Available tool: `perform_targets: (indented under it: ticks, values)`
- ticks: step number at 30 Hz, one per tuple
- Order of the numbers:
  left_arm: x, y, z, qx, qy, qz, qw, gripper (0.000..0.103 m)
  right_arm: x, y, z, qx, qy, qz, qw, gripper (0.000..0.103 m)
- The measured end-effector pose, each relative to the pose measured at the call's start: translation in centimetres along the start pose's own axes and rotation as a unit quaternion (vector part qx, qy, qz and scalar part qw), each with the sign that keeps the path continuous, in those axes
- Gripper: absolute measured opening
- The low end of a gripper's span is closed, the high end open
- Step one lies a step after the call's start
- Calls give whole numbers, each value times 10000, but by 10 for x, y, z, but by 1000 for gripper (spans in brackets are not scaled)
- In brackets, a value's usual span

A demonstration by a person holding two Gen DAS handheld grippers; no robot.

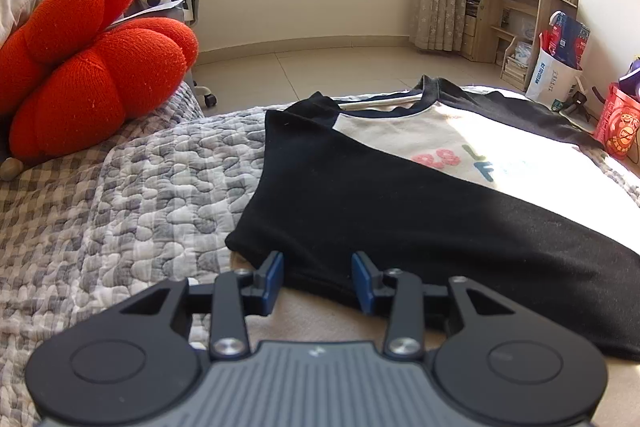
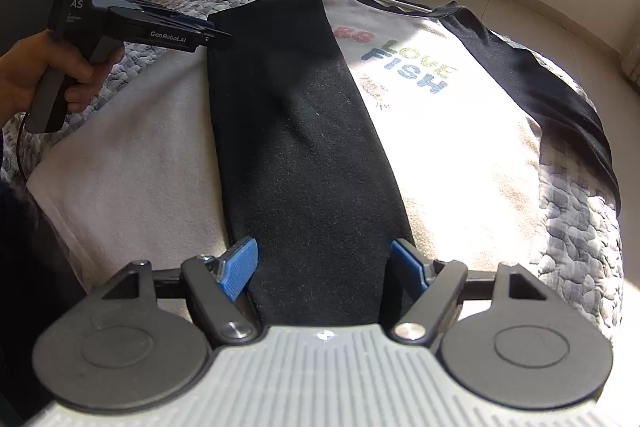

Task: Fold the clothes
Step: 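Grasp the black fabric with the right gripper and lift it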

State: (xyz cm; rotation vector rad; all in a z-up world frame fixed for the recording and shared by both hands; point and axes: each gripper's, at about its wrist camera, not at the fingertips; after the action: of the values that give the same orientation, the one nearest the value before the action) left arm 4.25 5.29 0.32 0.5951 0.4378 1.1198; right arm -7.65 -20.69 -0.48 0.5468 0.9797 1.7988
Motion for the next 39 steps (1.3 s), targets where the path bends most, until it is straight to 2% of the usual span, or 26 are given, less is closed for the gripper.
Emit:
perform_targets:
  ticks: [3, 5, 6, 8, 10, 12, 14, 16, 20, 22, 25, 30, 32, 33, 36, 38, 39]
  values:
    - [0, 1, 0, 31, 74, 43, 10000, 41, -39, 15, -13, -206, -594, 93, 9980, 78]
    - [1, 3, 2, 81, 232, 85, 9997, 42, -80, 23, -17, -480, -1621, 91, 9856, 78]
    - [2, 4, 3, 106, 340, 99, 9993, 42, -104, 25, -20, -637, -2305, 77, 9709, 78]
    - [3, 11, 4, 70, 527, 77, 9986, 43, -147, 25, -31, -915, -3662, 120, 9260, 79]
    - [2, 19, 5, -32, 592, 29, 9982, 46, -176, 18, -43, -1125, -4573, 208, 8819, 79]
    - [1, 25, 5, -109, 631, 11, 9979, 46, -204, 10, -53, -1331, -5411, 298, 8298, 79]
    - [3, 26, 4, -118, 715, 30, 9974, 46, -224, -1, -58, -1548, -5904, 421, 7910, 79]
    - [5, 26, 4, -107, 798, 64, 9967, 46, -237, -14, -58, -1698, -6247, 481, 7606, 79]
    - [10, 21, 2, -42, 922, 149, 9956, 48, -255, -31, -53, -1866, -6559, 278, 7308, 79]
    - [12, 19, 1, -21, 1018, 122, 9947, 57, -261, -37, -51, -1985, -6743, 138, 7111, 79]
    - [11, 17, 0, 28, 1075, 58, 9942, 57, -267, -51, -49, -1920, -6915, -74, 6963, 79]
    - [9, 14, 1, 86, 1079, 19, 9941, 57, -278, -77, -47, -1694, -7009, -351, 6920, 79]
    - [11, 12, 1, 120, 1122, 14, 9936, 57, -279, -83, -48, -1676, -7049, -420, 6880, 65]
    - [12, 12, 1, 128, 1148, 18, 9933, 58, -279, -84, -49, -1703, -7068, -455, 6851, 63]
    - [16, 11, 2, 127, 1232, 22, 9923, 58, -276, -74, -46, -1948, -7059, -642, 6779, 44]
    - [20, 12, 3, 113, 1306, 29, 9914, 58, -273, -61, -40, -2251, -6879, -1002, 6827, 19]
    - [22, 13, 3, 103, 1359, 34, 9907, 58, -270, -53, -36, -2491, -6733, -1100, 6874, 15]
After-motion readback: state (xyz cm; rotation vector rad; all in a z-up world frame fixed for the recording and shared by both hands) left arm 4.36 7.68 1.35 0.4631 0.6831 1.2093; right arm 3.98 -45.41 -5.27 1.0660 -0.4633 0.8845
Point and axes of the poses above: each gripper's, at about its wrist camera, not at the fingertips, and y roughly against the way its jaws point, x to its left, z to its top, and after that the axes turned 6 degrees about -z, right-handed
